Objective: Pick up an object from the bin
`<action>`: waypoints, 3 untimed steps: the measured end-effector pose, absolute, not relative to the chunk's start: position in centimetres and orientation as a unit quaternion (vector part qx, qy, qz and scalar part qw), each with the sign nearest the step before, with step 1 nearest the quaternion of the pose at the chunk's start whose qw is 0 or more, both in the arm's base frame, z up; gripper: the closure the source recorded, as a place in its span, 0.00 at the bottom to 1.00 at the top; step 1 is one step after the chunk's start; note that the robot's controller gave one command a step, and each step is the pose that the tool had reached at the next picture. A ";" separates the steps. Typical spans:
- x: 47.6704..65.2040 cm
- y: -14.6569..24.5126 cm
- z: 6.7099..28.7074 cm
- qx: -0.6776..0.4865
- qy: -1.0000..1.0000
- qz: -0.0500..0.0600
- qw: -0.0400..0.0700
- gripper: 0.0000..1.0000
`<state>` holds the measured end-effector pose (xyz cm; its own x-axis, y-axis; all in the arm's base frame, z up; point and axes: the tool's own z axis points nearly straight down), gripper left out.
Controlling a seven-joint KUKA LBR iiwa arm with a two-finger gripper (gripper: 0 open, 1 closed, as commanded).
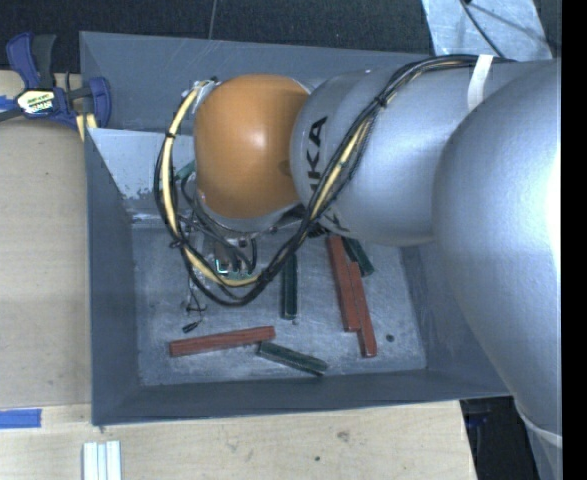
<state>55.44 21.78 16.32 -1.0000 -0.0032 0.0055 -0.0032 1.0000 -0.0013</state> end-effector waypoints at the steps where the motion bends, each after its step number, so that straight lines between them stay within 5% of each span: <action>1: 53.5 19.9 13.7 0.019 -1.000 -0.002 -0.007 0.00; 2: 48.9 15.9 7.0 0.048 -0.999 0.000 -0.001 0.00; 3: 48.3 16.5 14.8 0.059 -0.998 -0.001 -0.003 0.00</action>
Offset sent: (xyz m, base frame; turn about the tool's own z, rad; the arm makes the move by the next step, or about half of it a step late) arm -0.0656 -0.0581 -0.0932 -0.0947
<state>48.35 16.55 14.76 -0.9930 -0.1181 -0.0056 -0.1181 0.9930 0.0010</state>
